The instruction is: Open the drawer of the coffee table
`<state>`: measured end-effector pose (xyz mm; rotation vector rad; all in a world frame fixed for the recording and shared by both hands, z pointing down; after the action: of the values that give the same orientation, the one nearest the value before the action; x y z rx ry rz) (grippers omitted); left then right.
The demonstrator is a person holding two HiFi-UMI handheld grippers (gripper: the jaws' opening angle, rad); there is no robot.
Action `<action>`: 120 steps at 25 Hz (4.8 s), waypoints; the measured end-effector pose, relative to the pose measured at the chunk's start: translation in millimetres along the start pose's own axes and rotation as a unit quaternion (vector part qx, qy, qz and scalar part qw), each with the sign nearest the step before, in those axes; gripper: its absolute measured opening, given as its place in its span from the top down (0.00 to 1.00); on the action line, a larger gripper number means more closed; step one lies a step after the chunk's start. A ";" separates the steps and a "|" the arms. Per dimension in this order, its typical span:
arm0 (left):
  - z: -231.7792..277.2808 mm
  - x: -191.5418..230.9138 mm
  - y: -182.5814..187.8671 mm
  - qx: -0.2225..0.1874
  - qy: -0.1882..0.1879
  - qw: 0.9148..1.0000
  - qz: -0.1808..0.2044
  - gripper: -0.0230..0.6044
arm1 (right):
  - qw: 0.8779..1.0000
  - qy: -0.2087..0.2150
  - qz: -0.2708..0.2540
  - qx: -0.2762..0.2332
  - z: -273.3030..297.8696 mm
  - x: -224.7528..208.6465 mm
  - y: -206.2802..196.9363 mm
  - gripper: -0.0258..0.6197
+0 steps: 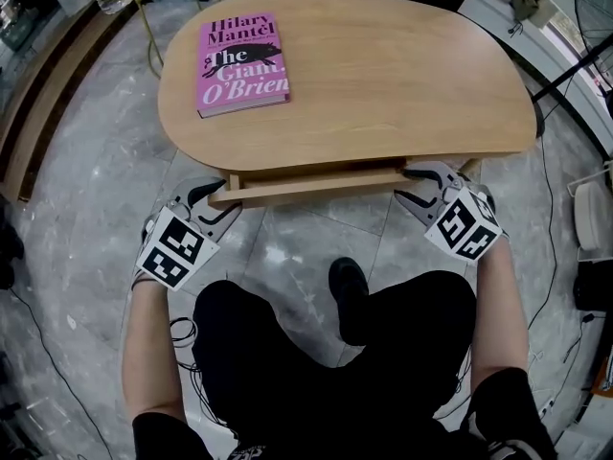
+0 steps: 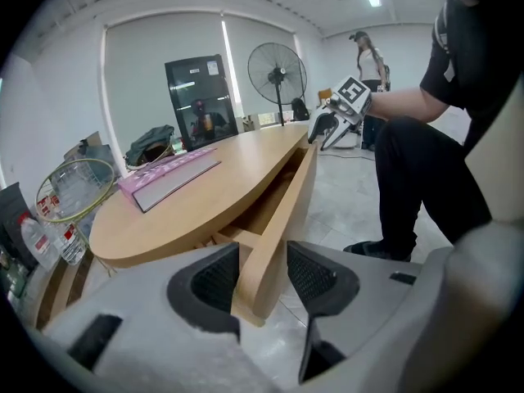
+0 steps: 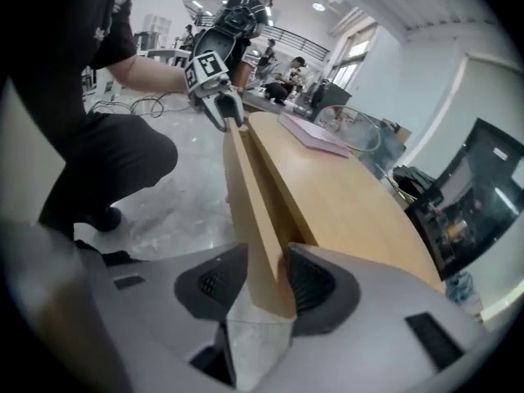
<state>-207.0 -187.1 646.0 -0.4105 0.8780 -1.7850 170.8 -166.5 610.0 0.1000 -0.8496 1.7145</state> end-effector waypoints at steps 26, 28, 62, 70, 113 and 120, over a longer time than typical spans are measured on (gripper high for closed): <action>-3.0 -21.4 0.7 0.045 -0.058 0.997 -0.001 0.74 | 0.993 0.055 -0.087 0.050 6.8 11.1 14.0 0.81; -5.0 -23.2 1.9 0.050 -0.064 0.997 0.001 0.75 | 0.993 0.056 -0.087 0.050 4.0 13.1 14.4 0.81; -17.0 -68.3 -13.5 0.090 -0.156 0.984 0.003 0.79 | 0.981 0.117 -0.120 0.102 -16.1 67.7 11.1 0.85; -18.3 -80.4 -11.9 0.096 -0.188 0.977 -0.001 0.80 | 0.975 0.139 -0.119 0.128 -19.2 74.3 10.4 0.85; -20.8 -106.4 -24.8 0.133 -0.217 0.967 0.023 0.81 | 0.958 0.230 -0.104 0.139 -14.5 101.6 10.3 0.84; -20.6 -104.1 -24.4 0.137 -0.226 0.964 0.035 0.80 | 0.967 0.219 -0.059 0.117 -22.4 89.5 9.1 0.77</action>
<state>-196.2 -80.2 663.6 -0.5693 0.3157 -1.6253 140.8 -81.6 632.1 -0.0687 -0.3080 1.6319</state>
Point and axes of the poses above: the fingertips, and each gripper's own axes: z forward along the fingers, x to its left, y out of its top, the point moved 10 cm from there along -z, backward along the fingers, and after that the axes turned 5 degrees about -y, right-handed, at the moved point
